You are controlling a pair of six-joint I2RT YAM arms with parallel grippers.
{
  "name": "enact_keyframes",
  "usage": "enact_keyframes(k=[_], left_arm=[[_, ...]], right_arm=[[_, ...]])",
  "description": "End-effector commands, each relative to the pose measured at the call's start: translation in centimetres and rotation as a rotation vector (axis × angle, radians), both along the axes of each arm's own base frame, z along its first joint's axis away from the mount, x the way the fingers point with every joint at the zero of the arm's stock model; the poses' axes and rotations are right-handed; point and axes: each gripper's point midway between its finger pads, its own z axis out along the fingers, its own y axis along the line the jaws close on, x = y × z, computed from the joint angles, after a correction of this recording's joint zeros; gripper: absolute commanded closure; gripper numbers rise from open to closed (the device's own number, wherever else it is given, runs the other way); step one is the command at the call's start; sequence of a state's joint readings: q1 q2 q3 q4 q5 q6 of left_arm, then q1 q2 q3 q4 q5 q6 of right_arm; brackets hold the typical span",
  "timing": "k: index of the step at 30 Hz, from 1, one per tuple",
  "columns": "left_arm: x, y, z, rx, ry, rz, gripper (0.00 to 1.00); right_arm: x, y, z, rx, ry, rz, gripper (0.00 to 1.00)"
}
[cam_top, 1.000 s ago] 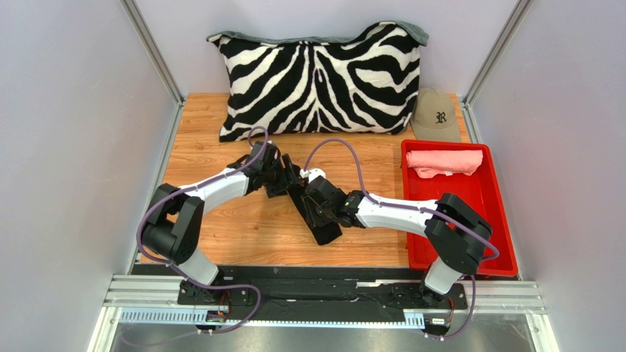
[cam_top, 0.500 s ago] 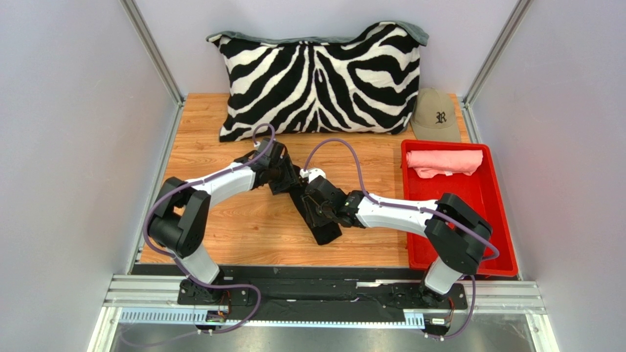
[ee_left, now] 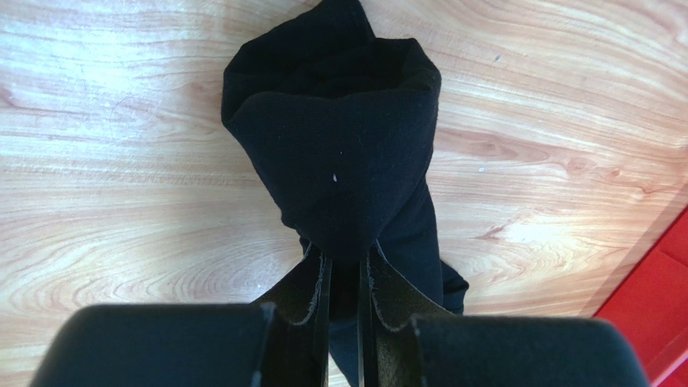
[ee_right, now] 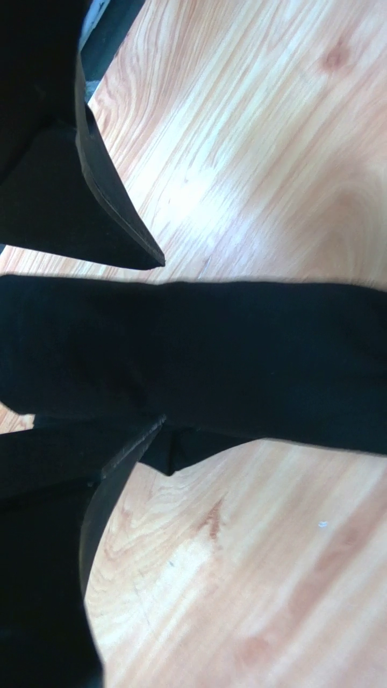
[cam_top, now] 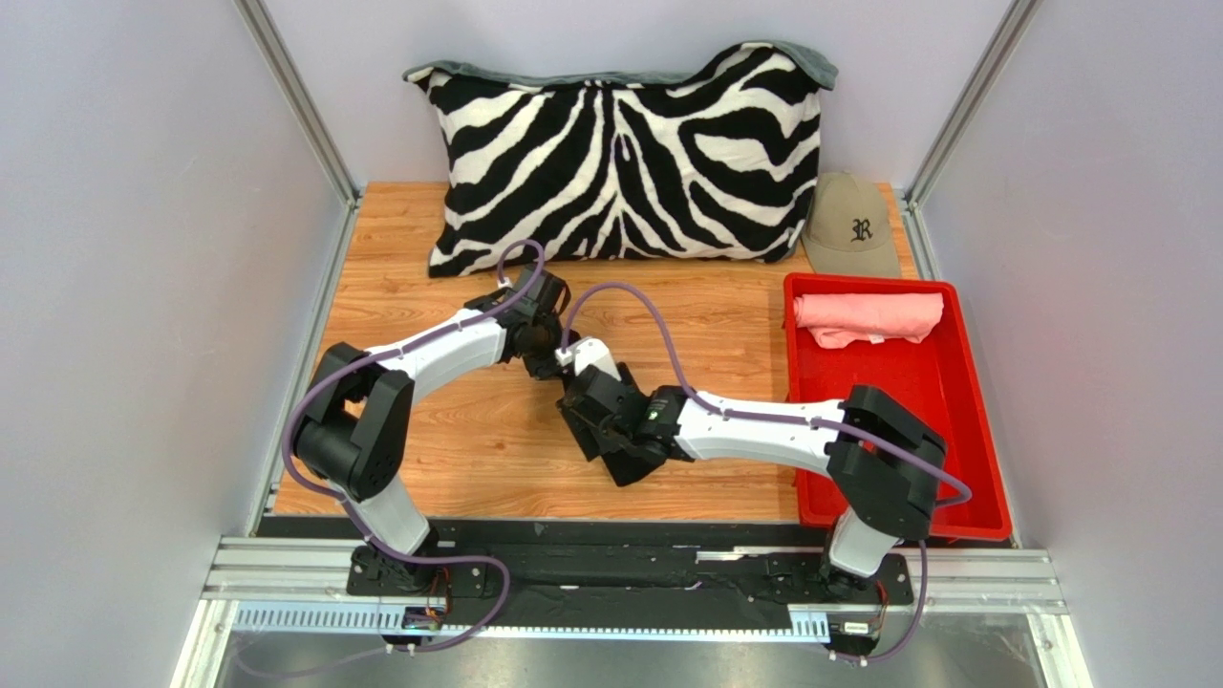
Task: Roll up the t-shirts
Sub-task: Roll the T-shirt to the center of the board.
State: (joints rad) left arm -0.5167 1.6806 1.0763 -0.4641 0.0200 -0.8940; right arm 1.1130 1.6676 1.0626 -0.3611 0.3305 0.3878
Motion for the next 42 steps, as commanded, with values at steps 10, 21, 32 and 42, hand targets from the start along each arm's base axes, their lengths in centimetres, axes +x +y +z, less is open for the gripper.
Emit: enact_keyframes(k=[10, 21, 32, 42], left_arm=[[-1.0, 0.8, 0.1, 0.058, 0.041, -0.028, 0.89], [-1.3, 0.6, 0.1, 0.057, 0.058, -0.044, 0.9], [-1.5, 0.6, 0.0, 0.053, 0.065, -0.058, 0.89], [-1.7, 0.6, -0.3, 0.057, 0.078, -0.059, 0.89]], right_arm=[[3.0, 3.1, 1.4, -0.251, -0.277, 0.029, 0.27], [4.2, 3.7, -0.6, -0.383, -0.355, 0.044, 0.31], [3.8, 4.1, -3.4, -0.339, -0.287, 0.058, 0.4], [3.4, 3.7, -1.3, -0.241, -0.268, 0.036, 0.3]])
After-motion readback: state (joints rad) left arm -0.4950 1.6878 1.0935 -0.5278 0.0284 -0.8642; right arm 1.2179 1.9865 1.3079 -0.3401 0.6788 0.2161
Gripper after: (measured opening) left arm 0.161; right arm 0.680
